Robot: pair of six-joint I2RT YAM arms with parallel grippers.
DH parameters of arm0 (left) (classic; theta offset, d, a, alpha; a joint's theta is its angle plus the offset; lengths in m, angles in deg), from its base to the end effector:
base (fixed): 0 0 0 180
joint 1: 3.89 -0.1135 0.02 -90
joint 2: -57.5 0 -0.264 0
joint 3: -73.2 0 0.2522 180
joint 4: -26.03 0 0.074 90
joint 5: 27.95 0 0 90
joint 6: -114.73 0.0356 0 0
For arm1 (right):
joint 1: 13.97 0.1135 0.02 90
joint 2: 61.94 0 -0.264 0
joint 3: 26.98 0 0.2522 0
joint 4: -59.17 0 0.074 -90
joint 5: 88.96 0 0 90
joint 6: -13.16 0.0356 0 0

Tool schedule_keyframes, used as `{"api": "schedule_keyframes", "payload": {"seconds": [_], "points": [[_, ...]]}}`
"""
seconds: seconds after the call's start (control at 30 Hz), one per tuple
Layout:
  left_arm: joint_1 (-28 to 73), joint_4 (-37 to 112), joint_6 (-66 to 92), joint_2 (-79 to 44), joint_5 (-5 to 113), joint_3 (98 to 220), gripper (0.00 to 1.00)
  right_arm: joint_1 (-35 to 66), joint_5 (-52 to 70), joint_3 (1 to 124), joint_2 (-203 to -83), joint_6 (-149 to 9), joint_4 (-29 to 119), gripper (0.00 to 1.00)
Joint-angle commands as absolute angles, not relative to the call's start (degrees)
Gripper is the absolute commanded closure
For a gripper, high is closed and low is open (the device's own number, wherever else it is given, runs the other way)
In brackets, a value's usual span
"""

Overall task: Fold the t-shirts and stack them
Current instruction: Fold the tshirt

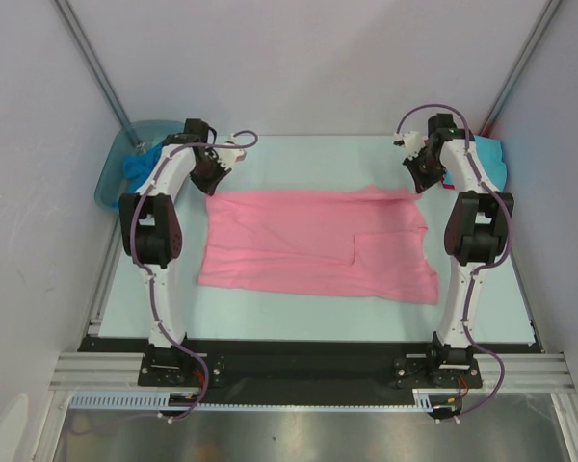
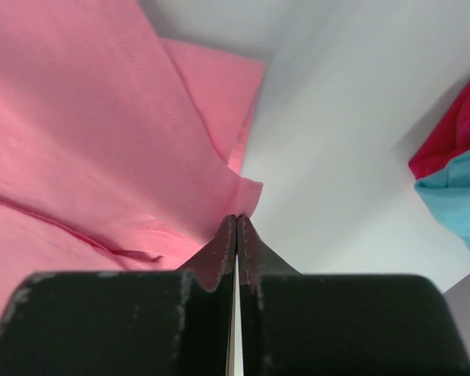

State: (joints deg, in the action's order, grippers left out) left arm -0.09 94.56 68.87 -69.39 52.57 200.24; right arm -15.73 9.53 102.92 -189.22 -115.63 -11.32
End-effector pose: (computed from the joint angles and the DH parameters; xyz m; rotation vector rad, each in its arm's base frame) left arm 0.4695 -0.0371 0.2239 1.1491 2.4782 -0.0328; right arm 0.4729 -0.0093 0.2339 -0.9042 2.5751 0.0051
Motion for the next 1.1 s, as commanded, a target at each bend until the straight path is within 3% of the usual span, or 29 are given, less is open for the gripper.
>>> {"api": "schedule_keyframes", "payload": {"seconds": [0.0,1.07], "points": [[-0.37,95.25,72.18,-63.7,50.72,198.5,1.0,-16.6,9.57,101.93,-184.2,-118.5,-13.13,1.0],[-1.16,92.62,77.11,-56.23,47.46,192.35,1.0,-16.43,5.26,90.14,-172.95,-130.8,-17.25,1.0]]}}
